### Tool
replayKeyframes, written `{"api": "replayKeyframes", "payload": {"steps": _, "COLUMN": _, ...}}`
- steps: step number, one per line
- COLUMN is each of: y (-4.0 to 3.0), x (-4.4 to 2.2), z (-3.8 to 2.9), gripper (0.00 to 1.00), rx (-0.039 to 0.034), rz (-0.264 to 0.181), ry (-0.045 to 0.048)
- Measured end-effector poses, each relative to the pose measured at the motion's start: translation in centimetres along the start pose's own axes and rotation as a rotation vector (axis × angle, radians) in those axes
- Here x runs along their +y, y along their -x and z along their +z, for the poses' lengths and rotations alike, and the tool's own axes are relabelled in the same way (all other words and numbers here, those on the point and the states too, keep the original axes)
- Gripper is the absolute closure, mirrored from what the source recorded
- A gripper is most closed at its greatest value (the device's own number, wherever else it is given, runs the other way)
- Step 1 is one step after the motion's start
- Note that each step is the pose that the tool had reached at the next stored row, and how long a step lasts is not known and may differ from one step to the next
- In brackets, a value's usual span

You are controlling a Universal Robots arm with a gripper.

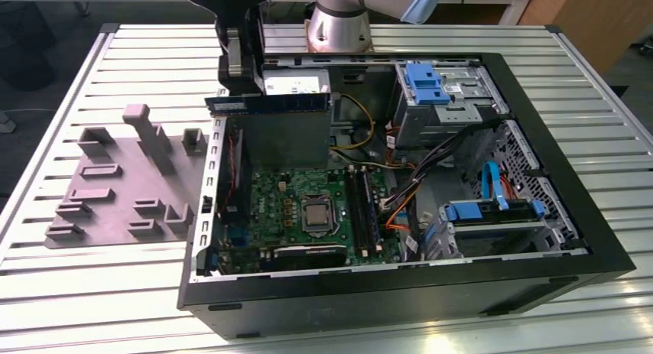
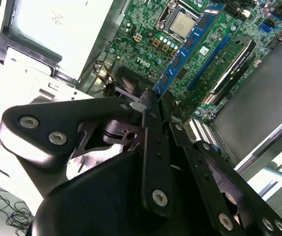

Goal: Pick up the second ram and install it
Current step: 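Pick up the second ram and move it above second insertion slot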

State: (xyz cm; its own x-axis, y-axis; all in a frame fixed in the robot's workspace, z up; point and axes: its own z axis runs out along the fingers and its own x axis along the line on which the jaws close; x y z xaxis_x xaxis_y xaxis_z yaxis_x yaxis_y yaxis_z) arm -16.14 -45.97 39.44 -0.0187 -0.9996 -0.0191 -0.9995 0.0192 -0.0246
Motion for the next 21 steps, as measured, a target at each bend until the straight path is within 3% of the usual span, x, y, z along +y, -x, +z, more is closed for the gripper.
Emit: {"api": "replayKeyframes", "payload": {"steps": 21, "y": 0.02, "x": -1.33, "z": 0.03, "gripper": 0.86, "rx": 0.0, "rz": 0.0, "ry": 0.0}}
